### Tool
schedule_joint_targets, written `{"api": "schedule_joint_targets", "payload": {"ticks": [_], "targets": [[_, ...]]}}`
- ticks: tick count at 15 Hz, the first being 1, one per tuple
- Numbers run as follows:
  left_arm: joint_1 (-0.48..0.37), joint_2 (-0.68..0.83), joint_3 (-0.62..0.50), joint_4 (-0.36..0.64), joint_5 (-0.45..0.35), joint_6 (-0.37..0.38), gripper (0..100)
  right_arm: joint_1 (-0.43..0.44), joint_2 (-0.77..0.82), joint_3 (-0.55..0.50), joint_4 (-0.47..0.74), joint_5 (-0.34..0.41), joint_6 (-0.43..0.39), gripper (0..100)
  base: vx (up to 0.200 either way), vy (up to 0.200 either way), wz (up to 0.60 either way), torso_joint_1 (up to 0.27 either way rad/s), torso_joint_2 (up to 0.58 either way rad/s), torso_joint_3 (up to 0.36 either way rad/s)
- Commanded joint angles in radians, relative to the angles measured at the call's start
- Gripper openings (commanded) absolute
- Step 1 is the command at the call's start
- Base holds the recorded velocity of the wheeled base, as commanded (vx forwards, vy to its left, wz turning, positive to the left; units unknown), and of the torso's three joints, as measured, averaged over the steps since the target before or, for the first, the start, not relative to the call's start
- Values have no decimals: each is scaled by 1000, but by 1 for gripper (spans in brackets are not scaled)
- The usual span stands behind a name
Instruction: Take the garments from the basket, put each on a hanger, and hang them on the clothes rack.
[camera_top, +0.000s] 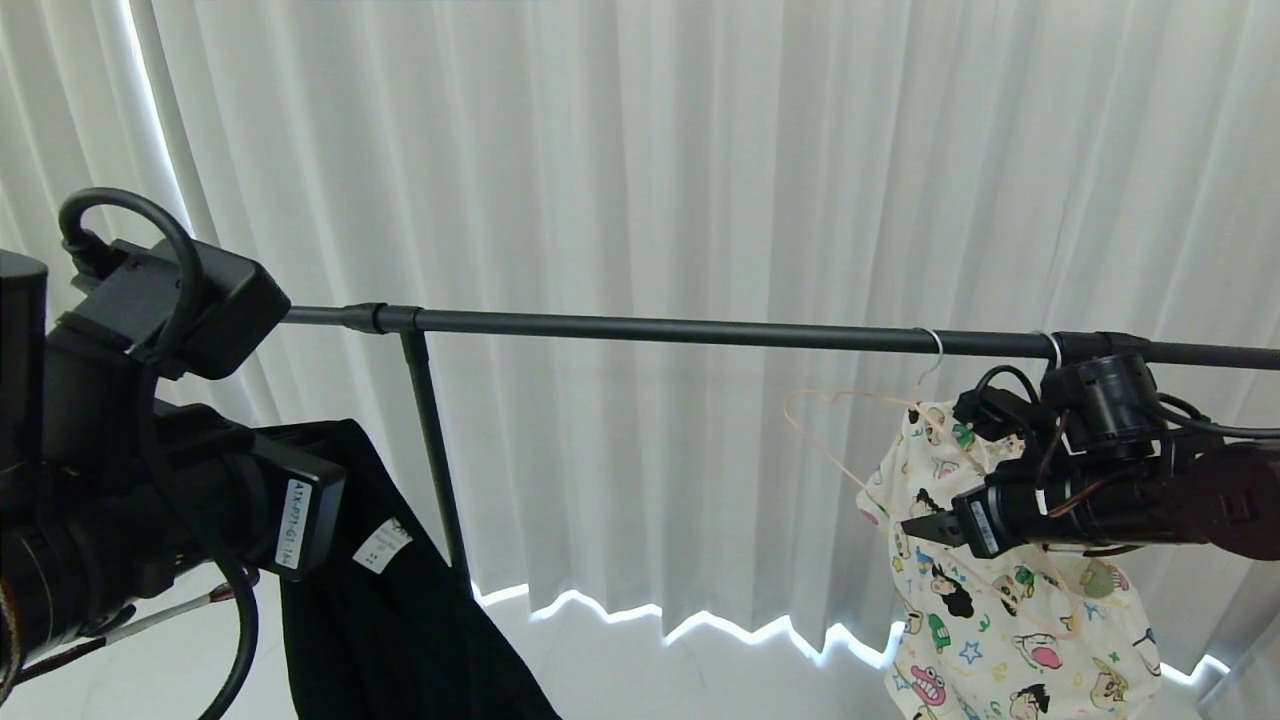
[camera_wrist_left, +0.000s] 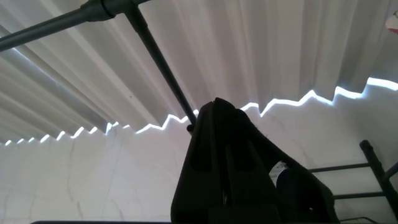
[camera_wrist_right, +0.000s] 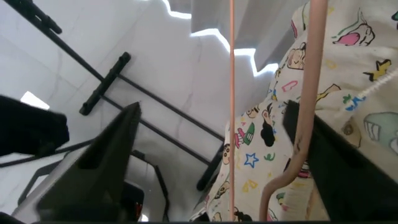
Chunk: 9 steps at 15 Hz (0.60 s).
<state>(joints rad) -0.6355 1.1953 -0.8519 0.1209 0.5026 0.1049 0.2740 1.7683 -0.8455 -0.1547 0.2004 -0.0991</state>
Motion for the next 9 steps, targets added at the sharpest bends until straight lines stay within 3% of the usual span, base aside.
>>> {"api": "schedule_joint_targets", "payload": {"ticks": [1, 9], "targets": [[0, 0, 1, 0, 1, -1, 0, 1, 3, 0, 0, -1, -5, 0, 0, 0, 0, 0, 0, 0], [0, -8, 5, -1, 1, -1, 0, 1, -38, 2, -3, -1, -7, 0, 0, 0, 0, 0, 0, 0]]}}
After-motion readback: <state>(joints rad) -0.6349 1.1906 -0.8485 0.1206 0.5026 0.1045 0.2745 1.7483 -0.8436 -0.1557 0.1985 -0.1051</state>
